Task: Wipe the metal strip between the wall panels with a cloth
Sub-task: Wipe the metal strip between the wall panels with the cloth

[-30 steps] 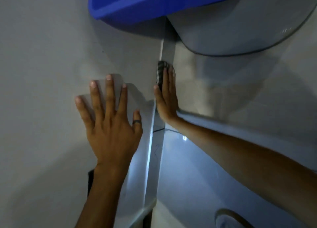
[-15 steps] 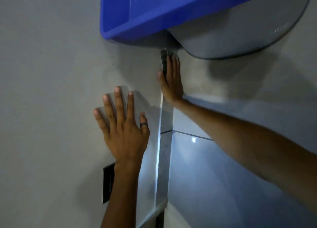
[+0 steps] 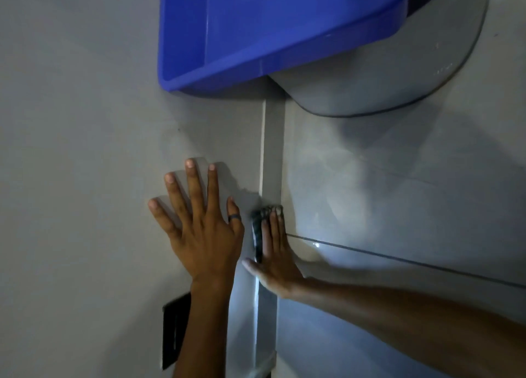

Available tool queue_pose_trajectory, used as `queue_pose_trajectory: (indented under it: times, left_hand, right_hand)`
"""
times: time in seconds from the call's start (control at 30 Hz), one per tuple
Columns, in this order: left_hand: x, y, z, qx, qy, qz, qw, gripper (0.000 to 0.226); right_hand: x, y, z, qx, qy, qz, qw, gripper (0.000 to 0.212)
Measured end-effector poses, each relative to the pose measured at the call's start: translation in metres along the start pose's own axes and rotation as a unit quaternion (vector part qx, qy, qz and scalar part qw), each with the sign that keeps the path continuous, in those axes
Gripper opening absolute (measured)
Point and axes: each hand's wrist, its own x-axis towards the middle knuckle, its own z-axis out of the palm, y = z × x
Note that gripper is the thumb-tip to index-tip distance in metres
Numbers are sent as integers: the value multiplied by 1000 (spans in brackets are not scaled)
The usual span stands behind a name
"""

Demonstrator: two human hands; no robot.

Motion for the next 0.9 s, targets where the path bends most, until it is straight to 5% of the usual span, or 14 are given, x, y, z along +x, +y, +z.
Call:
queue_pose_trajectory:
  times: [0.5, 0.63, 0.9]
  left_hand:
    - [1, 2, 6, 19, 23, 9, 1000, 70]
    - [0, 1, 2, 6, 6, 15, 1000, 71]
    - [-17, -11, -13, -46, -49, 20, 998, 80]
  right_hand:
    - [190, -40, -138, 49, 226, -6, 973, 77]
    - [141, -35, -95, 25, 210, 7, 977, 79]
    - [-76, 1, 42, -17, 14, -38, 999, 96]
